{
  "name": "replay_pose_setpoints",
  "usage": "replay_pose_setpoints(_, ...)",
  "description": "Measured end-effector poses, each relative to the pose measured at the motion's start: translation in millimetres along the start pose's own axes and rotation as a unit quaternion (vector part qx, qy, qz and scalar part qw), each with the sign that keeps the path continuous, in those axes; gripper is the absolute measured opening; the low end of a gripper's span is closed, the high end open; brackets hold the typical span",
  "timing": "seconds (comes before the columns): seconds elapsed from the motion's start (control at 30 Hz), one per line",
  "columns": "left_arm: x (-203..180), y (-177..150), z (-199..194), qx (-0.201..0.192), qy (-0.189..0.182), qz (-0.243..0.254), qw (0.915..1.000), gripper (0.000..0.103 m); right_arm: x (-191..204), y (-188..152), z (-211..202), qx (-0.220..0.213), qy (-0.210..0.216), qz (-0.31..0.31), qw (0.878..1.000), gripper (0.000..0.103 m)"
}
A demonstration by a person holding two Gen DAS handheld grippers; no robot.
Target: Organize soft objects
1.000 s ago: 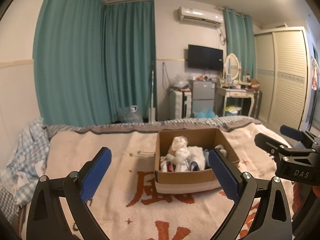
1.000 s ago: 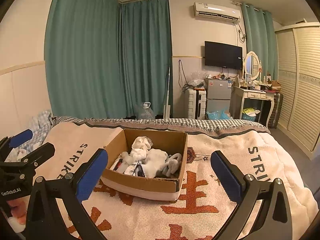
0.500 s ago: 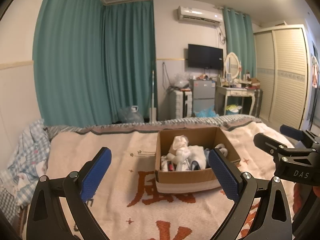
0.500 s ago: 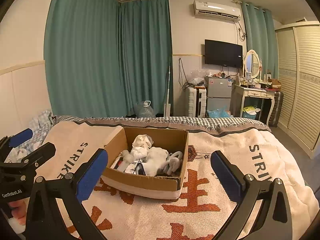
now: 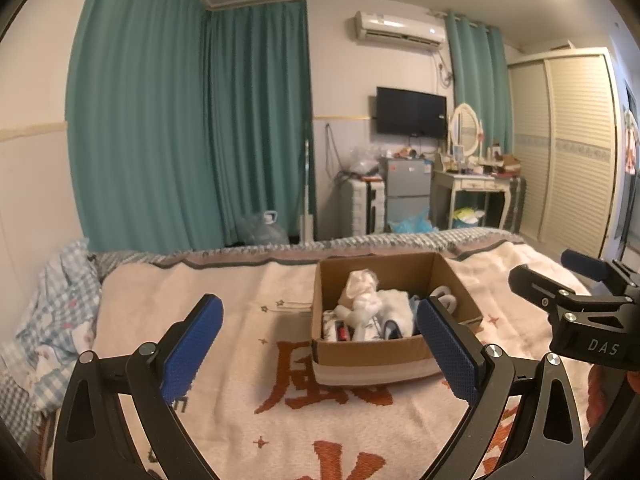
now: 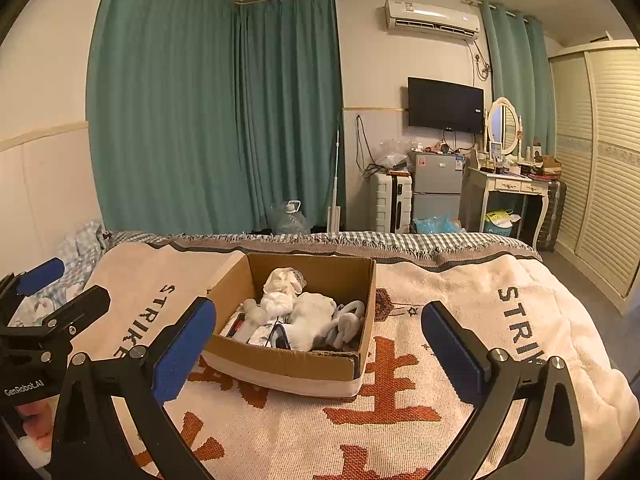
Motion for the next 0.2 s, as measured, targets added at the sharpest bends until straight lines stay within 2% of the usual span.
replay_pose_setpoints(0.2,0.3,-1.0,-0.4,0.0,0.0,0.001,1.0,0.099,1.6,-1.4,1.8,0.004,0.001,0.002,1.0,0.103)
Point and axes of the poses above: each gripper's, at about its wrist camera, not at the fingertips, and z roughly the way its jaws point, x to its left, y to its top, the point moved 9 cm from there along z, roughly the way its jaws point, and after that the axes turned 11 degrees about -z, right-handed, at the moved point
